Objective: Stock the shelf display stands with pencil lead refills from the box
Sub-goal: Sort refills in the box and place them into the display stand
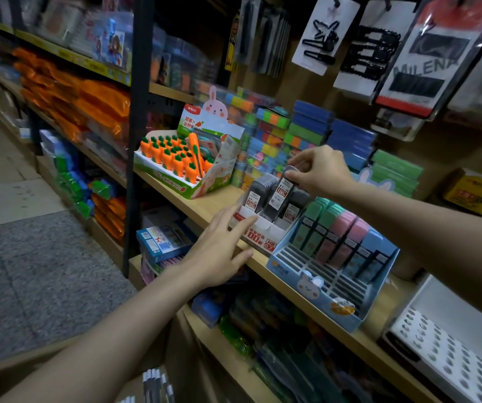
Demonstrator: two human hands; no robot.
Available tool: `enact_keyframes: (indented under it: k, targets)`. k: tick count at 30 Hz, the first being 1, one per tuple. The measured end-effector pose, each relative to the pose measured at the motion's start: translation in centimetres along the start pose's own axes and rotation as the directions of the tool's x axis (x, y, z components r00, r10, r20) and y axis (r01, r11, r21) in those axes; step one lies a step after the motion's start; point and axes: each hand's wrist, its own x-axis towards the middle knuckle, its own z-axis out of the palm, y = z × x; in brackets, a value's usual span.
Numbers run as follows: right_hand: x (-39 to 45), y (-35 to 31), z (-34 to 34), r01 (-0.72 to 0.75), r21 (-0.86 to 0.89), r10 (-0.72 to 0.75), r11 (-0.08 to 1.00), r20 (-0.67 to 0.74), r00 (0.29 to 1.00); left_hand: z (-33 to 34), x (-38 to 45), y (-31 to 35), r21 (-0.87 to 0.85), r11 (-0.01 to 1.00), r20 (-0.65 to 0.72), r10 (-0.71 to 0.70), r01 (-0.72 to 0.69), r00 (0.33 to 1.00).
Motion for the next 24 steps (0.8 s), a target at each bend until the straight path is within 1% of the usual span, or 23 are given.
enact_keyframes:
  k: [4, 7, 11, 15, 19, 20, 22, 24]
  targets:
    - [0.0, -0.1, 1.3, 0.040, -0.080, -0.041, 0.996, -0.003, 0.999, -0.1, 0.3, 0.0, -0.034, 0.999, -0.023, 0.002, -0.002, 1.000]
    - [-0.3, 0.2, 2.3, 0.068, -0.101, -0.067, 0.992, 0.020, 0.998, -0.2, 0.7, 0.3, -0.068, 0.998, -0.047, -0.010, 0.007, 0.999]
    - [-0.7, 0.3, 3.0, 0.101, -0.152, -0.097, 0.983, 0.032, 0.995, 0.0, 0.6, 0.3, -0.061, 0.998, 0.017, -0.033, 0.034, 0.999]
    - [-1.3, 0.0, 3.8, 0.157, -0.268, -0.148, 0.951, 0.054, 0.988, 0.0, 0.4, 0.4, -0.040, 0.998, 0.040, -0.044, 0.045, 0.998]
    - [-2.0, -0.1, 3.2, 0.215, -0.300, -0.203, 0.929, 0.071, 0.977, 0.1, 0.5, 0.7, -0.020, 0.999, 0.071, -0.035, 0.036, 0.997]
    - [-2.1, 0.0, 2.9, 0.239, -0.321, -0.222, 0.916, 0.089, 0.971, 0.0, 0.4, 0.7, -0.018, 0.999, 0.083, -0.030, 0.032, 0.996]
    - [-2.3, 0.0, 2.4, 0.301, -0.417, -0.254, 0.858, 0.166, 0.953, -0.4, 0.3, 0.2, 0.015, 1.000, 0.107, -0.012, 0.010, 0.994]
    - [-2.6, 0.0, 2.0, 0.326, -0.511, -0.231, 0.795, 0.242, 0.942, -0.8, -0.1, -0.3, 0.063, 0.998, 0.120, 0.013, -0.020, 0.993]
